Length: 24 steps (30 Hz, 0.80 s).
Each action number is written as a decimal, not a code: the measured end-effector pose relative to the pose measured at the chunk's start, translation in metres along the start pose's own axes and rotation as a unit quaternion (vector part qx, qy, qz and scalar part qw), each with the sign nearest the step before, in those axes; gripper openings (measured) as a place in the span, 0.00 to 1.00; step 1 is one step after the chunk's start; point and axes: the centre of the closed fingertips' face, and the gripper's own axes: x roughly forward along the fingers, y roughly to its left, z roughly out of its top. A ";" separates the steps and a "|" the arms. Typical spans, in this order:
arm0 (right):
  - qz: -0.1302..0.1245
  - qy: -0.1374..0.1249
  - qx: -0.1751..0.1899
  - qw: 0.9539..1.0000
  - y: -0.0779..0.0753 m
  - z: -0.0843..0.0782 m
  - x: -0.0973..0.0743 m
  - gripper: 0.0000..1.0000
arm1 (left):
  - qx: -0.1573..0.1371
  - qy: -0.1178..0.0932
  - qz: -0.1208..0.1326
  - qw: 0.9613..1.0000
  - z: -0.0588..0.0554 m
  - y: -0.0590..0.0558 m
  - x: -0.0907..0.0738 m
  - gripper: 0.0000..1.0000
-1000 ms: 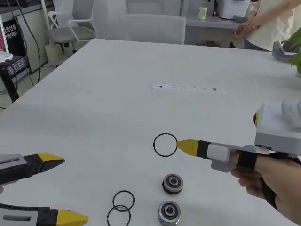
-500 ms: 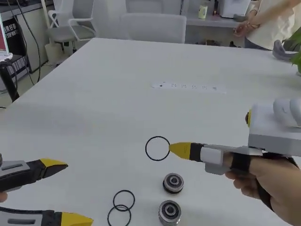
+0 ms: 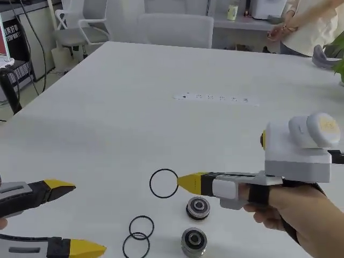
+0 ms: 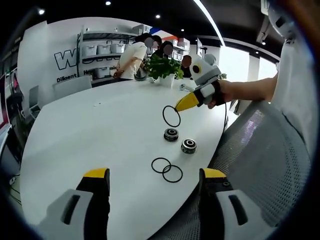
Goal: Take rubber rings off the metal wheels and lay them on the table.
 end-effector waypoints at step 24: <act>-0.006 0.055 -0.002 0.998 -0.005 -0.031 0.021 0.00 | -0.005 0.000 0.000 1.000 -0.001 -0.001 0.000 0.70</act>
